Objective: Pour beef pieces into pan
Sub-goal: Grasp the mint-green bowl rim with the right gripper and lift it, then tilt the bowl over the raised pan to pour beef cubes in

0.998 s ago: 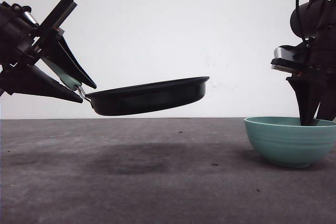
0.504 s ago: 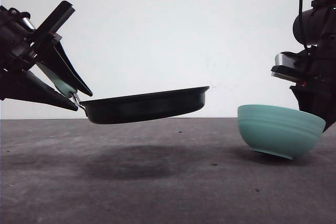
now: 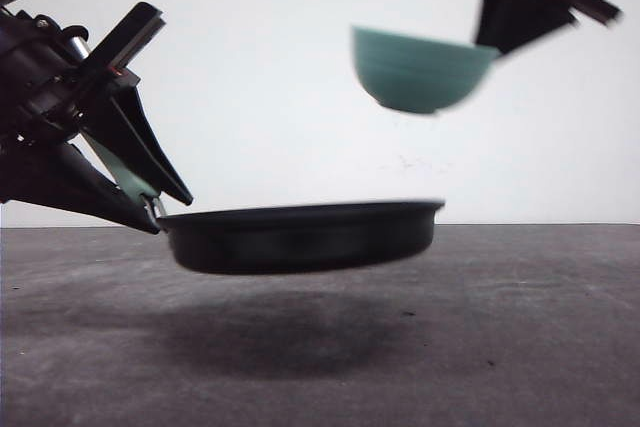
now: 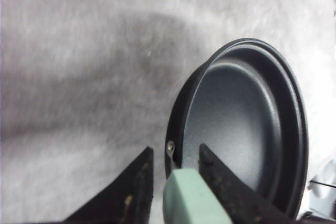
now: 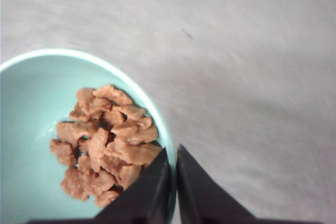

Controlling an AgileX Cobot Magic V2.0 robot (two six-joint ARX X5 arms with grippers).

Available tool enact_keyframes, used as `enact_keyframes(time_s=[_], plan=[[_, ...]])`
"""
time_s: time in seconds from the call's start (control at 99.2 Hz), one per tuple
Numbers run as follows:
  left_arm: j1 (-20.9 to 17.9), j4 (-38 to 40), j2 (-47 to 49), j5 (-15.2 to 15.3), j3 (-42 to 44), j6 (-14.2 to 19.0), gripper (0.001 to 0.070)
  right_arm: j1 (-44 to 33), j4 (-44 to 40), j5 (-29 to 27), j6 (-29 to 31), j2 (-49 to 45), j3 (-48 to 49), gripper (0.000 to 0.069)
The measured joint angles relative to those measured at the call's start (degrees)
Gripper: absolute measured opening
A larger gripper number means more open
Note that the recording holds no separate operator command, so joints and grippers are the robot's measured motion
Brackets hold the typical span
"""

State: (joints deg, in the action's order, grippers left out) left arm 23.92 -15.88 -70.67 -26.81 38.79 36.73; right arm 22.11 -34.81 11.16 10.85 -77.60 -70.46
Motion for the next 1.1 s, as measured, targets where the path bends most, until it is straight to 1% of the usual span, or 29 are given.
enact_keyframes(time_s=[0.151, 0.272, 0.393, 0.484, 0.565, 0.686, 0.797, 0.857, 0.958, 1.099], plan=[[0.0, -4.4, 0.0, 0.7, 4.7, -1.4, 0.0126, 8.5, 1.7, -10.0, -0.7, 0.2, 0.0, 0.0010], [0.0, -7.5, 0.0, 0.8, 8.8, -2.3, 0.0126, 14.9, 4.5, -19.0, -3.1, 0.2, 0.0, 0.0010], [0.0, -9.7, 0.0, 0.7, 11.5, -2.7, 0.0126, 20.5, 8.9, -30.0, -5.9, 0.2, 0.0, 0.0010], [0.0, -11.3, 0.0, 0.7, 12.9, -2.7, 0.0126, 24.1, 13.8, -38.7, -8.2, 0.2, 0.4, 0.0010], [0.0, -12.8, 0.0, 0.7, 14.1, -2.7, 0.0126, 26.3, 19.3, -44.0, -11.0, 0.2, 1.6, 0.0010], [-0.1, -15.0, 0.0, 0.8, 16.7, -2.8, 0.0126, 28.5, 26.3, -48.1, -15.1, 0.2, 4.6, 0.0010], [-0.5, -16.9, 0.0, 0.8, 19.1, -3.2, 0.0126, 30.4, 35.1, -51.1, -19.8, 0.2, 9.2, 0.0009], [-0.6, -17.5, 0.0, 0.8, 20.2, -3.6, 0.0126, 31.2, 40.4, -51.5, -23.8, 0.2, 11.9, 0.0009], [-0.7, -19.2, 0.0, 0.8, 21.1, -4.2, 0.0126, 32.5, 46.9, -51.4, -30.8, 0.1, 14.8, 0.0009], [-0.8, -20.3, 0.0, 0.8, 21.1, -4.6, 0.0126, 33.4, 51.9, -51.4, -39.3, 0.1, 15.9, 0.0009]])
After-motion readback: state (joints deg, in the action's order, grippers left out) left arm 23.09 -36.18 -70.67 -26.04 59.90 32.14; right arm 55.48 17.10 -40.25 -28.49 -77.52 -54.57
